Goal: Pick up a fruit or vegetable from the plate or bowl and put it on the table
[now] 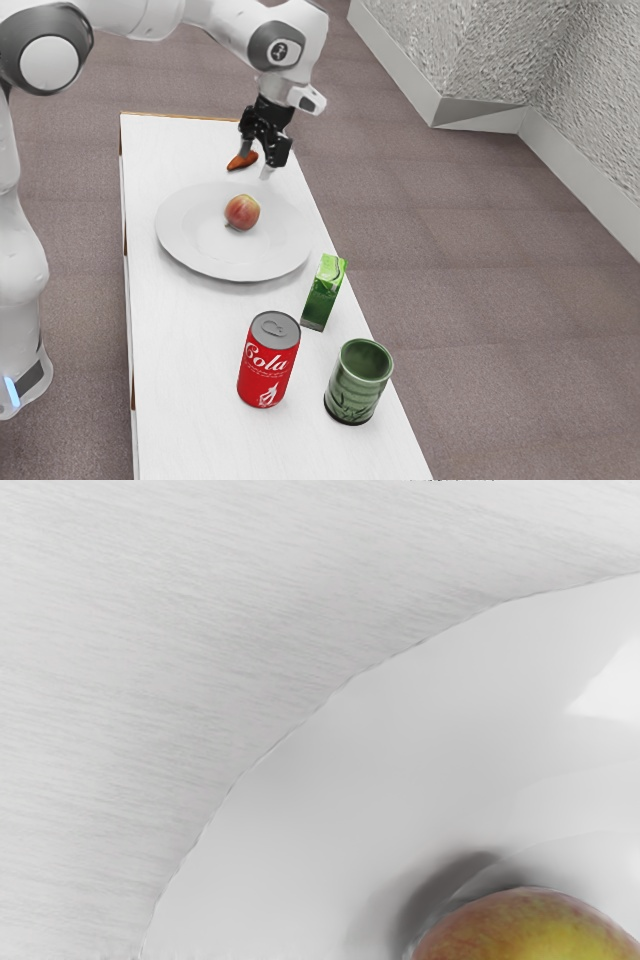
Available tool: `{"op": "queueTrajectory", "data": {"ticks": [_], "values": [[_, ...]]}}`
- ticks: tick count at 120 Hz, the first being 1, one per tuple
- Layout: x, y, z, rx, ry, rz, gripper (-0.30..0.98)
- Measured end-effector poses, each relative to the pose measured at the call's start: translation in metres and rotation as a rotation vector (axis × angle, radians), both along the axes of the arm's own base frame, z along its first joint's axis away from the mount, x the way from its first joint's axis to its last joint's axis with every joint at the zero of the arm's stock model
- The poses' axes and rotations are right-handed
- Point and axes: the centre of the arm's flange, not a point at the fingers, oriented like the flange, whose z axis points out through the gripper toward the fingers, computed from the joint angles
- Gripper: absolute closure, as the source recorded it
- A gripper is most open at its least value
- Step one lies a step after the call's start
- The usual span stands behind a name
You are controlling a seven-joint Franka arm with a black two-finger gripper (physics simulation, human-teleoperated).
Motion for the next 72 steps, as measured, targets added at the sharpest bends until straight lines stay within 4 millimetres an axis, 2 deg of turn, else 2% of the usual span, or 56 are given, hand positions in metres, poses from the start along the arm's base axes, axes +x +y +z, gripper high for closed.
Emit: {"op": "queueTrajectory", "data": {"ticks": [10,22,56,72], "values": [[0.009,-0.020,0.005,0.000,-0.015,-0.019,0.00],[0.000,-0.046,0.031,0.015,-0.056,-0.033,0.00],[-0.042,-0.065,0.039,0.019,-0.053,0.021,0.00],[-0.053,-0.070,0.031,0.016,-0.034,0.037,0.00]]}}
